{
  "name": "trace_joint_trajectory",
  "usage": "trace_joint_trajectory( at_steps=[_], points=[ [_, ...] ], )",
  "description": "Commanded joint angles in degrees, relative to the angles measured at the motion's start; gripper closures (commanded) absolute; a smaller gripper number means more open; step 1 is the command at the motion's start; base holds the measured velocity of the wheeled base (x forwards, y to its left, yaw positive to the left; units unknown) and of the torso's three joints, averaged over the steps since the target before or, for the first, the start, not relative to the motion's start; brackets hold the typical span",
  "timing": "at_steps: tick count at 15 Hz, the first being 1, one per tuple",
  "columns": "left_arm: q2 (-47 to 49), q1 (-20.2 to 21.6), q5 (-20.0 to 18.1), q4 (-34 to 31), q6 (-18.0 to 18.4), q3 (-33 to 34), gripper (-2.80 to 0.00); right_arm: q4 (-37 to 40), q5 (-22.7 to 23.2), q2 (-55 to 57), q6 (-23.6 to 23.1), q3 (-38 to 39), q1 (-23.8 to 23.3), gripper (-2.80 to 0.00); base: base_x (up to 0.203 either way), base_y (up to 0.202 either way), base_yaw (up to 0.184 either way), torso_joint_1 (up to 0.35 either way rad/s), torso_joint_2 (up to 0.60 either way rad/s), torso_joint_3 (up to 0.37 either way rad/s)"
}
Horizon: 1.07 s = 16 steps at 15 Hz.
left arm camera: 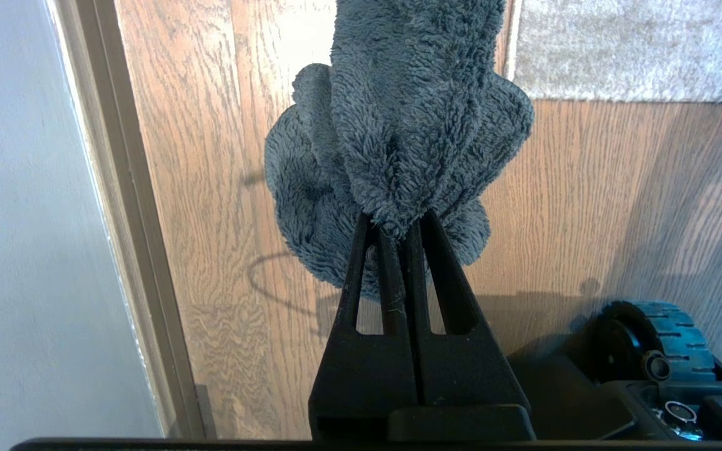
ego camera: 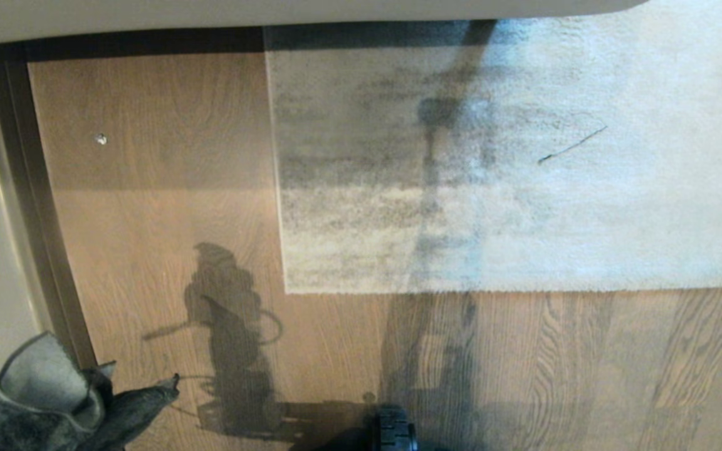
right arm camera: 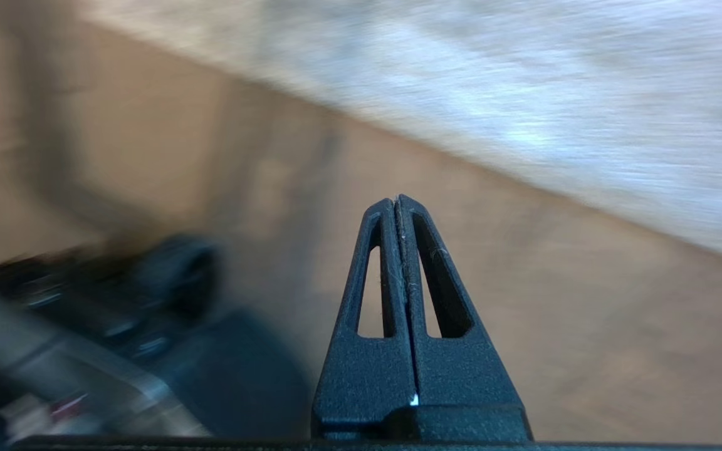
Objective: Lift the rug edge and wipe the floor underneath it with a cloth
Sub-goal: Lift up the carpet
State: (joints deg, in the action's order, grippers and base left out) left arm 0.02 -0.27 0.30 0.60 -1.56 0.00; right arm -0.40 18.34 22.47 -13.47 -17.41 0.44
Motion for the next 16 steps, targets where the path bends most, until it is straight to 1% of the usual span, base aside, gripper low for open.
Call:
trace_joint_trajectory(
  at_steps=[1,3,7,8,11,14,16],
  points=[
    [-0.02,0.00,0.05,0.02,-0.02,0.00,0.00,-0.14,4.41,7.86,0.34,-0.59,0.16,0.00,0.000,0.000,0.000,0.000,0.00,0.000],
    [-0.02,0.00,0.05,0.10,-0.02,0.00,0.00,-0.67,5.68,14.48,0.51,-0.57,0.64,0.00,0.000,0.000,0.000,0.000,0.00,0.000],
    [-0.02,0.00,0.05,0.07,-0.02,0.00,0.00,-4.97,6.25,26.47,0.58,1.77,0.86,0.00,0.000,0.000,0.000,0.000,0.00,0.000],
    [-0.02,0.00,0.05,0.02,-0.02,0.00,0.00,-4.83,6.35,28.34,0.61,2.47,0.82,0.00,0.000,0.000,0.000,0.000,0.00,0.000],
    [-0.02,0.00,0.05,0.07,-0.02,0.00,0.00,0.24,6.61,32.27,0.56,2.89,1.01,0.00,0.000,0.000,0.000,0.000,0.00,0.000],
    [-0.02,0.00,0.05,0.04,-0.02,0.00,0.00,1.17,11.66,35.29,0.55,4.49,1.03,0.00,0.000,0.000,0.000,0.000,0.00,0.000],
    [-0.02,0.00,0.05,0.10,-0.02,0.00,0.00,0.73,17.83,36.25,0.54,5.64,0.93,0.00,0.000,0.000,0.000,0.000,0.00,0.000]
  ],
)
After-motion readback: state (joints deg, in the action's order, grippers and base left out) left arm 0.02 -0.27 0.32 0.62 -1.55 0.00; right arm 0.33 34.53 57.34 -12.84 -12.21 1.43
